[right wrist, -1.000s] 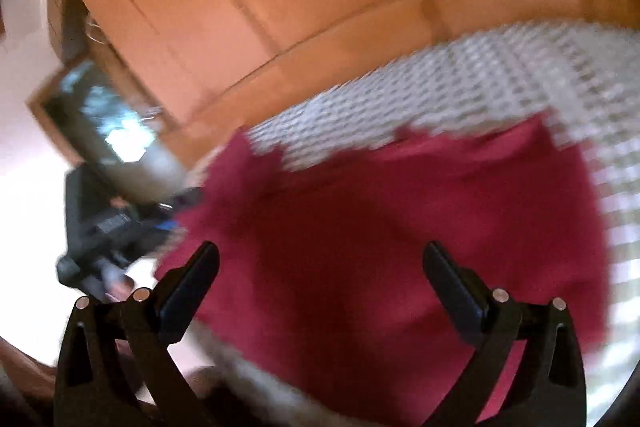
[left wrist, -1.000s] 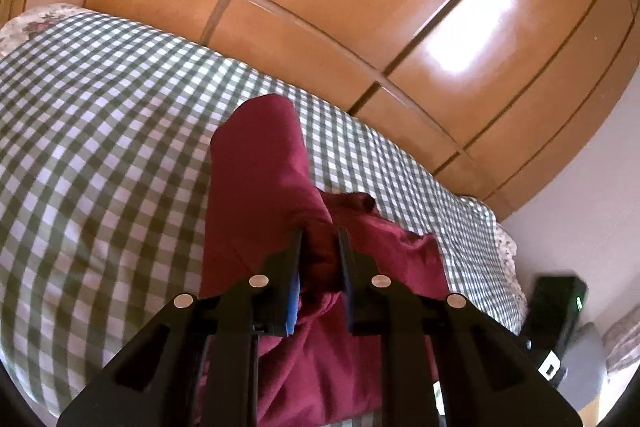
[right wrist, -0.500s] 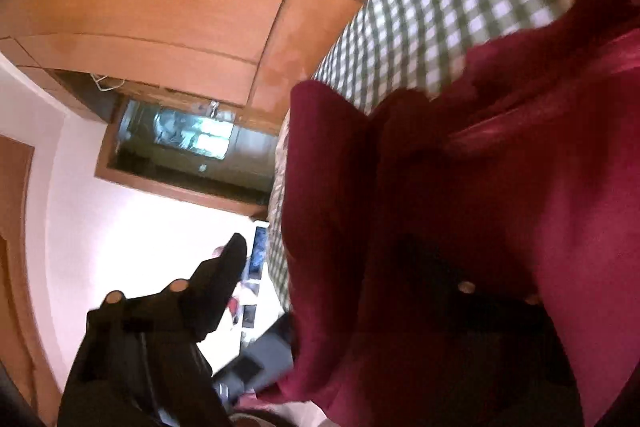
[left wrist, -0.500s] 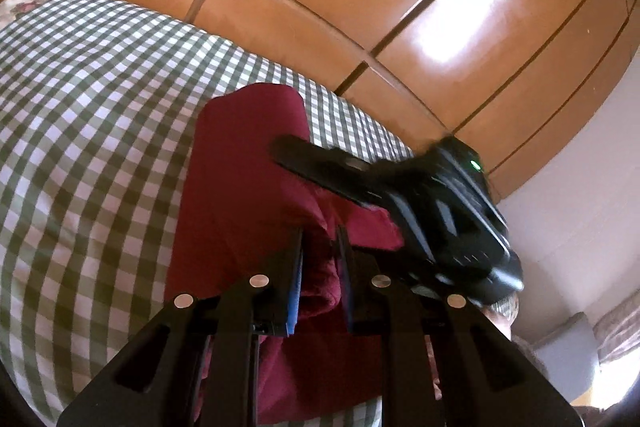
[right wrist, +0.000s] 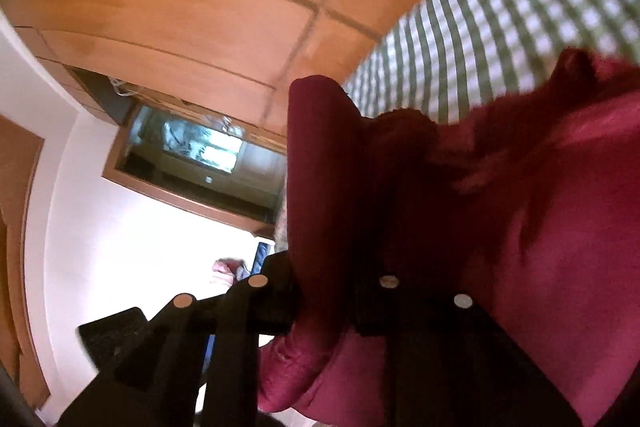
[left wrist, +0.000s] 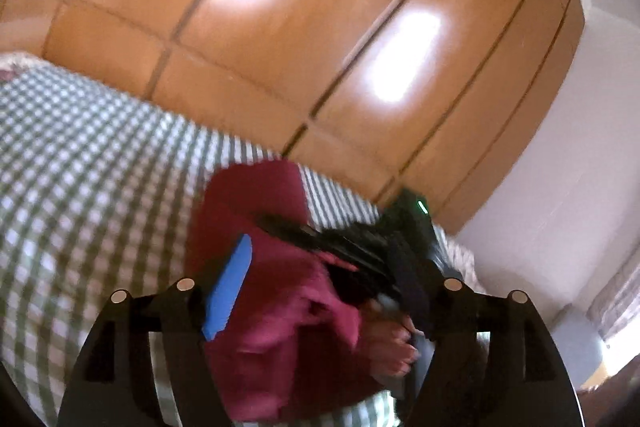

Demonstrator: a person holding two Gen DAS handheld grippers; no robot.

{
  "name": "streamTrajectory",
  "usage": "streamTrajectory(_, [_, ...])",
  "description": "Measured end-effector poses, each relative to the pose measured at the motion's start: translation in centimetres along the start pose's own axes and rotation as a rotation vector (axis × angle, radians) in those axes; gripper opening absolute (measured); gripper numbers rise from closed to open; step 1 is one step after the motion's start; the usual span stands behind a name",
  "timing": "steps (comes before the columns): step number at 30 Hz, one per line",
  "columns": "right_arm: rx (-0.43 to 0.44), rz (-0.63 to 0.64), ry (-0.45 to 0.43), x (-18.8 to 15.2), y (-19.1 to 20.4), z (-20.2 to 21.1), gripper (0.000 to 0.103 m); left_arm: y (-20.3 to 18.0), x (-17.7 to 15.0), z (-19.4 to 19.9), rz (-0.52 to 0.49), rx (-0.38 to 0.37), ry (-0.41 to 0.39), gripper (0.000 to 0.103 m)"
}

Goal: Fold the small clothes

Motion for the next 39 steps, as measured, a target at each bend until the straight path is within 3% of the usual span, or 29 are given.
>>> streamTrajectory(4, [0.019,0.015,-0.063,0.7,0.4,4.5,0.019,1.5,1.4,1.1,0.023,0.08,-0.063,0.078])
streamTrajectory(6, [0.026,0.016,-0.099,1.1,0.2,6.6,0.019,2.6,1.2,0.4,0.048,0.122,-0.034,0.078])
streamTrajectory(11, [0.025,-0.027,-0.177,1.1,-1.7,12.5,0.019,3.0,-1.5,-3.0,0.066,0.117,0.11,0.078])
streamTrajectory(17, [-0.026,-0.089,-0.24,0.4,-5.4,17.9,0.019,-0.4,-5.3,-7.5,-0.071,0.079,0.276,0.078])
streamTrajectory(26, [-0.136,-0.141,-0.286,-0.5,-10.4,22.4,0.019,-4.8,-10.6,-12.2,-0.343,0.06,0.449,0.078])
streamTrajectory(27, [-0.148,-0.147,-0.288,-0.6,-10.8,22.7,0.021,-5.0,-11.2,-12.7,-0.362,0.067,0.465,0.08])
streamTrajectory(28, [-0.169,-0.142,-0.293,-0.8,-11.2,22.8,0.032,-5.0,-11.5,-13.1,-0.376,0.077,0.474,0.085])
streamTrajectory(29, [-0.242,-0.132,-0.311,-1.2,-11.9,23.2,0.045,-5.1,-12.1,-13.5,-0.407,0.099,0.488,0.086])
streamTrajectory(30, [-0.299,-0.131,-0.329,-1.4,-12.2,23.6,0.068,-4.9,-12.4,-13.8,-0.435,0.117,0.498,0.086])
streamTrajectory(32, [-0.336,-0.14,-0.391,-2.0,-12.8,25.1,0.084,-5.1,-13.3,-14.2,-0.489,0.129,0.502,0.09])
streamTrajectory(33, [-0.352,-0.152,-0.427,-2.2,-12.7,25.9,0.097,-5.0,-13.5,-14.2,-0.506,0.135,0.498,0.09])
streamTrajectory(35, [-0.428,-0.17,-0.494,-2.7,-12.3,27.6,0.1,-5.0,-13.7,-14.1,-0.521,0.137,0.49,0.091])
streamTrajectory(39, [-0.559,-0.096,-0.458,-3.9,-10.1,28.1,0.101,-5.0,-13.2,-13.3,-0.487,0.113,0.451,0.091])
Point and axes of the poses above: each gripper's, at about its wrist camera, not at the fingertips, and z roughly against the way its jaws point, y to its left, x to its top, the point moved 4 cm from there along -z, roughly the way its jaws point, and after that the axes turned 3 degrees about -x, right-handed, at the moved point
